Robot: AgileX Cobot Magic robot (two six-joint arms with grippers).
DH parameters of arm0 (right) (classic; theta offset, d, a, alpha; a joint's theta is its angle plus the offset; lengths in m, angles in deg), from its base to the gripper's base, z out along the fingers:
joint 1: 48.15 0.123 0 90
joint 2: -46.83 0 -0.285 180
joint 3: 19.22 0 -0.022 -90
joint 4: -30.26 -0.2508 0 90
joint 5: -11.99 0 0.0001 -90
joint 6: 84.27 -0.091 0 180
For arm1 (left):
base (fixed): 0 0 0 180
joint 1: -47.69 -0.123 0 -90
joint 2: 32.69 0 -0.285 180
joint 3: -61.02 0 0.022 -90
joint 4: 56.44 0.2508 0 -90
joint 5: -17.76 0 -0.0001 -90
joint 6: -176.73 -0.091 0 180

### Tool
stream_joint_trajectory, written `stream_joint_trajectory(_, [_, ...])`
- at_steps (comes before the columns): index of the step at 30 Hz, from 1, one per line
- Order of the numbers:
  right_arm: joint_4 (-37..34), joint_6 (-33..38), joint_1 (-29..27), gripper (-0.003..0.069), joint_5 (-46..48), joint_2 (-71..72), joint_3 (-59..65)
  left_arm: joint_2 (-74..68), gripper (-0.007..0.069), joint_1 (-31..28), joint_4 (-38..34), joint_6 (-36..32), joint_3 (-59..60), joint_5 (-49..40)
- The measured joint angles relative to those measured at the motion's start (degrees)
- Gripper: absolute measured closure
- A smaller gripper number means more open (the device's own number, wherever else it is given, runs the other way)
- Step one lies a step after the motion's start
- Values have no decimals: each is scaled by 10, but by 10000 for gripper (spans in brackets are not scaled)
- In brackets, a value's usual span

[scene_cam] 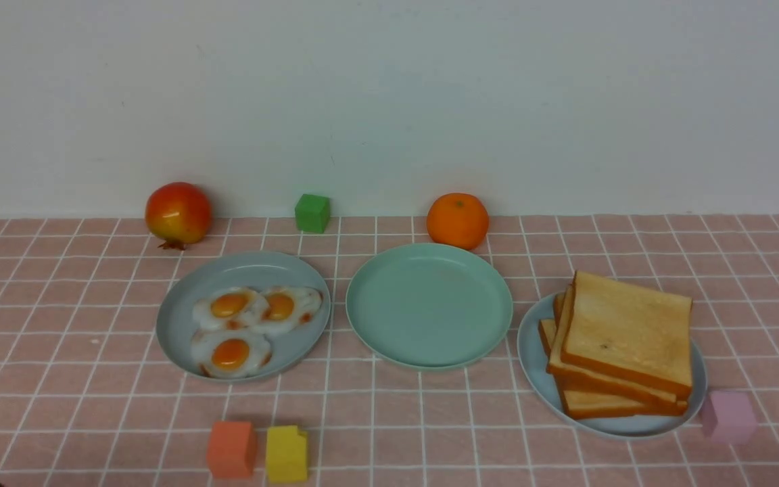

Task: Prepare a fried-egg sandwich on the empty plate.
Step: Grab a slice of bread with your right arm

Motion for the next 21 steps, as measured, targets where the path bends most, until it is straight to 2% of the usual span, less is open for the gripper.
stream_joint_trajectory(2, [0, 0, 0, 419, 0, 0, 0, 0, 384, 0, -51, 14, 1, 22])
stream_joint_trajectory(6, [0, 0, 0, 419, 0, 0, 0, 0, 405, 0, -90, 15, -8, 35])
stream_joint_trajectory(10, [0, 0, 0, 419, 0, 0, 0, -12, 520, 0, -77, -58, -85, -63])
stream_joint_trajectory(12, [0, 0, 0, 419, 0, 0, 0, -63, 600, 1, -54, -129, -149, -142])
stream_joint_trajectory(14, [0, 0, 0, 419, 0, 0, 0, -130, 612, 11, -30, -209, -220, -219])
stream_joint_trajectory(16, [0, 0, 0, 419, 0, 0, 0, -189, 612, 29, -9, -251, -269, -272])
stream_joint_trajectory(21, [0, 0, 0, 419, 0, 0, 0, -308, 612, 77, 30, -280, -363, -380])
